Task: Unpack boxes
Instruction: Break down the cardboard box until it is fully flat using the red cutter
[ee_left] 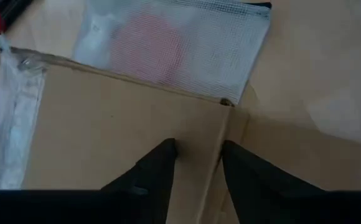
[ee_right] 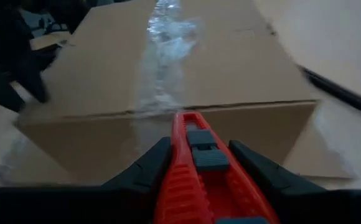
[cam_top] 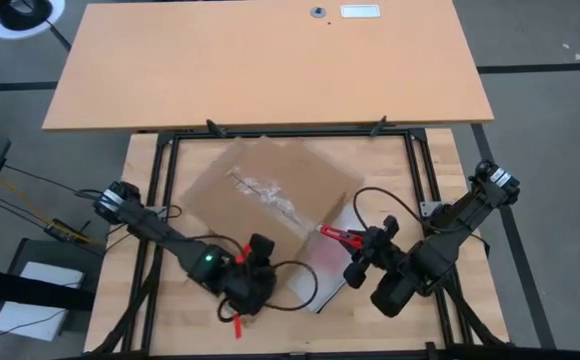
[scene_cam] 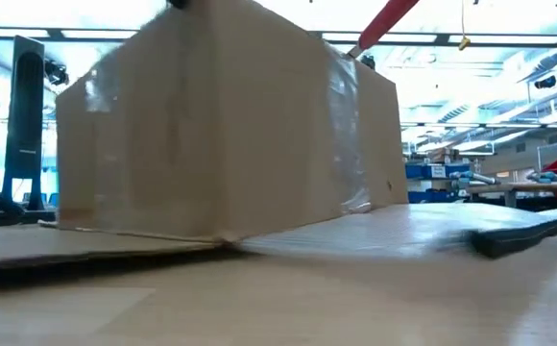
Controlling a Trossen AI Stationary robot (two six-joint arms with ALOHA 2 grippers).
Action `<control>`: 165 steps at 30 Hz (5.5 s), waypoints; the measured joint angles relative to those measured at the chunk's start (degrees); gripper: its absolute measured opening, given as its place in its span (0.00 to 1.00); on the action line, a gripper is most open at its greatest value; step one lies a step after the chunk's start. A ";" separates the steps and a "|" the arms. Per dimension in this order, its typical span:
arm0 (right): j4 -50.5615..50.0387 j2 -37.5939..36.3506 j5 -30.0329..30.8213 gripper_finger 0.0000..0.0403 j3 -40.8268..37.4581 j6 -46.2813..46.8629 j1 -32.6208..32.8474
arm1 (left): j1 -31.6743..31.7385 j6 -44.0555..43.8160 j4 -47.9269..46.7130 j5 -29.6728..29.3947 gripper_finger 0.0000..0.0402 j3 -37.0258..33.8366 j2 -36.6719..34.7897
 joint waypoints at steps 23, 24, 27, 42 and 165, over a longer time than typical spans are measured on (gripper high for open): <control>9.63 -0.12 -6.28 0.34 -0.20 -16.03 1.06 | 5.20 -1.64 6.80 4.74 0.37 -0.23 0.26; 9.56 -0.12 -6.42 0.34 -0.20 -16.85 1.07 | 5.20 -1.66 7.93 4.96 0.37 -0.25 0.26; 9.92 -0.09 -7.37 0.34 -0.19 -19.28 0.77 | 5.20 -1.64 10.53 5.61 0.37 -0.27 0.28; 12.68 -2.27 -12.73 0.35 -0.15 -25.71 0.62 | 5.20 -1.58 10.98 7.54 0.37 -0.26 1.24; 55.20 -13.94 -26.03 0.56 2.97 -60.94 -12.54 | 19.35 -16.51 8.72 29.04 0.10 28.58 -3.29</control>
